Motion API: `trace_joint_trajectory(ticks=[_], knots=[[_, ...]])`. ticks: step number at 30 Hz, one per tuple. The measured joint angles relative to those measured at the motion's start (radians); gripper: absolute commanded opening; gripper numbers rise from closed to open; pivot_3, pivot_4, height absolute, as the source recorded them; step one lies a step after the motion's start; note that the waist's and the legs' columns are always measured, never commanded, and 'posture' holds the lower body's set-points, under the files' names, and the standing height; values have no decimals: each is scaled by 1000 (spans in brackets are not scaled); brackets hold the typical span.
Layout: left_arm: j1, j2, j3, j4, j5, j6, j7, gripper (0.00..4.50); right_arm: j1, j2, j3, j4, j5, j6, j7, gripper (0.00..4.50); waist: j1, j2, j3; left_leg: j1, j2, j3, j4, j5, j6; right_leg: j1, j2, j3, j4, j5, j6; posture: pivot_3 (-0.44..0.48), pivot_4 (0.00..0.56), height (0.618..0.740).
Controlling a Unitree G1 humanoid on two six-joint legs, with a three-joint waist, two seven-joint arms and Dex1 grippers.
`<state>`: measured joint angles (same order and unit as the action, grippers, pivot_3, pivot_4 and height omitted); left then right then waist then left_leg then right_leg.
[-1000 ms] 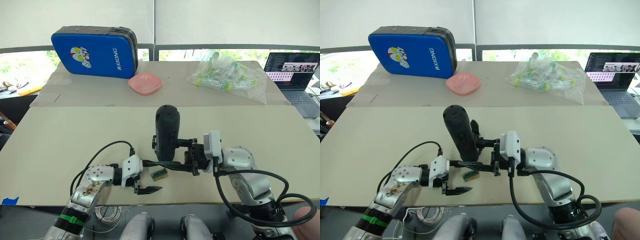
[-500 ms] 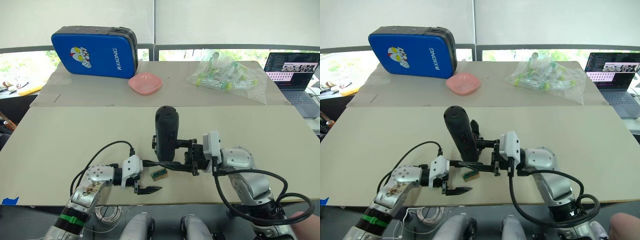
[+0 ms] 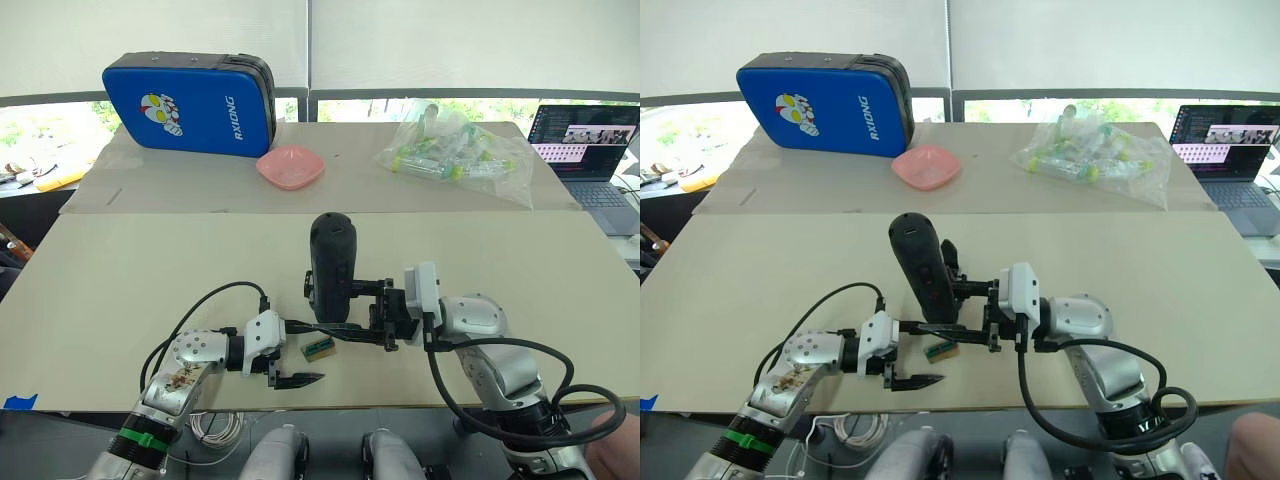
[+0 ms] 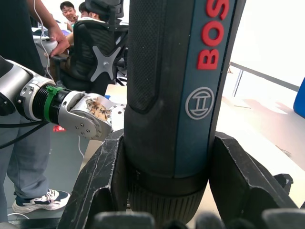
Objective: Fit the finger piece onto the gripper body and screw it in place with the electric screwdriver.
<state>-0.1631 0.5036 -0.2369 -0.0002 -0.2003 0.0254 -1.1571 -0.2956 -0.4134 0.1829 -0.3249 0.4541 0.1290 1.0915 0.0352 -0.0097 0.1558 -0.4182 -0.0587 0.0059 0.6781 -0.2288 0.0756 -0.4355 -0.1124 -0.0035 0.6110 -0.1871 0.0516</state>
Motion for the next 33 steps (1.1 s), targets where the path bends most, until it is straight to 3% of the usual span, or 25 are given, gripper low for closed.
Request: trace_joint_trajectory(ticks=[33], knots=[[9,0,2,15,-2,-42,3,4500,0,0,11,10,-4,0,-3,1958,-1,0,0,0,1,0,0,0,0,0,0,0,0,0,0,0,150,740]])
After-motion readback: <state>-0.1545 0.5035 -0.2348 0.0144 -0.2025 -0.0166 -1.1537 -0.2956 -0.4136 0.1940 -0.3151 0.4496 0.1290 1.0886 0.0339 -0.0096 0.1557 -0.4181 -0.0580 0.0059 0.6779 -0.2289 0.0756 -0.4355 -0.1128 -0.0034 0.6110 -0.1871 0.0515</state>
